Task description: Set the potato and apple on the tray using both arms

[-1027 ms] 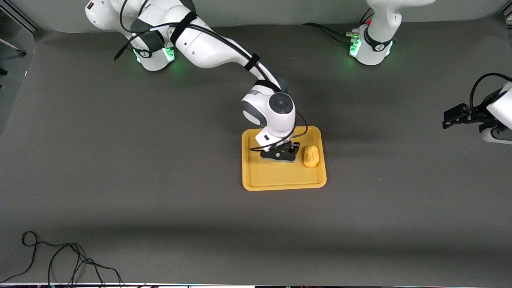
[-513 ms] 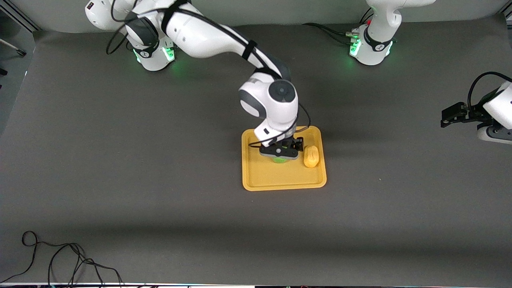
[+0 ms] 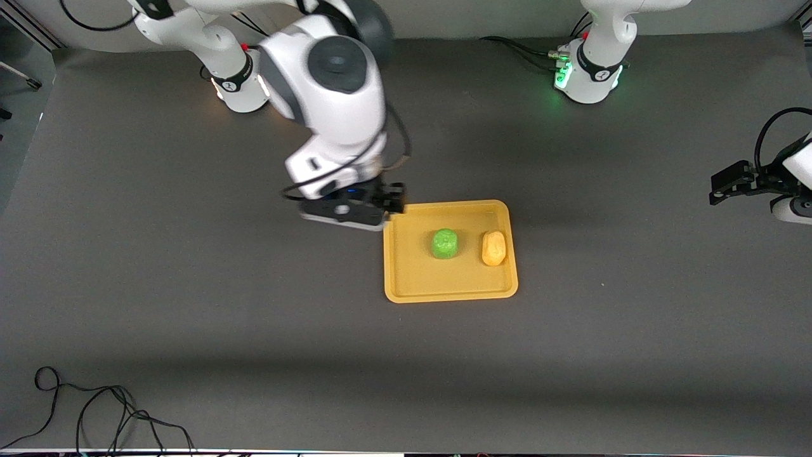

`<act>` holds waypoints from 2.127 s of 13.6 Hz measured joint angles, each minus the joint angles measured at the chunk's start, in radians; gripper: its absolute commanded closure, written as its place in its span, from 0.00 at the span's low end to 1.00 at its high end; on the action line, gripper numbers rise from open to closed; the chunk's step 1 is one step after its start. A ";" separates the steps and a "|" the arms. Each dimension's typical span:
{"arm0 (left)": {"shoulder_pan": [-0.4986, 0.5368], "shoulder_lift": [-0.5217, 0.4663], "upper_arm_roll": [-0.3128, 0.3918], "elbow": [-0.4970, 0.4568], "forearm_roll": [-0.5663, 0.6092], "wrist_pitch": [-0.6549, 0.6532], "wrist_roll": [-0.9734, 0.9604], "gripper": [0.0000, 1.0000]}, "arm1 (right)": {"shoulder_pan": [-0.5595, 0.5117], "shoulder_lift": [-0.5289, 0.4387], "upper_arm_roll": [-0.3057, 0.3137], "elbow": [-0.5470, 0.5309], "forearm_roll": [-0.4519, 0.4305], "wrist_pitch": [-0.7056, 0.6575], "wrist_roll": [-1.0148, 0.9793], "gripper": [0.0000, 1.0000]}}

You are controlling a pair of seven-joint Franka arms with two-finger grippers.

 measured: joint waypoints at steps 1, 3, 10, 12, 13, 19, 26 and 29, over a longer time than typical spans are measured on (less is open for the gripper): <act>0.000 0.002 0.000 0.002 0.000 0.000 0.000 0.00 | -0.050 -0.058 -0.002 -0.058 0.021 -0.005 -0.069 0.00; 0.000 0.005 0.001 0.005 0.000 -0.002 0.000 0.00 | -0.152 -0.174 -0.006 -0.180 0.046 -0.006 -0.175 0.00; 0.001 0.006 0.002 0.008 0.024 -0.010 0.000 0.00 | -0.548 -0.459 0.061 -0.488 0.056 -0.002 -0.529 0.00; 0.001 0.006 0.003 0.010 0.027 -0.010 0.000 0.00 | -0.618 -0.472 0.060 -0.504 0.056 0.001 -0.644 0.00; 0.001 0.006 0.003 0.011 0.028 -0.010 0.000 0.00 | -0.641 -0.473 0.050 -0.506 0.056 0.003 -0.696 0.00; 0.001 0.007 0.004 0.029 0.050 -0.010 0.000 0.00 | -0.660 -0.473 -0.023 -0.508 0.056 0.013 -0.860 0.00; -0.002 0.007 -0.004 0.041 0.053 -0.013 0.000 0.00 | -0.654 -0.475 -0.023 -0.505 0.073 0.014 -0.862 0.00; -0.002 0.007 -0.004 0.052 0.055 -0.022 0.000 0.00 | -0.654 -0.475 -0.023 -0.505 0.103 0.014 -0.862 0.00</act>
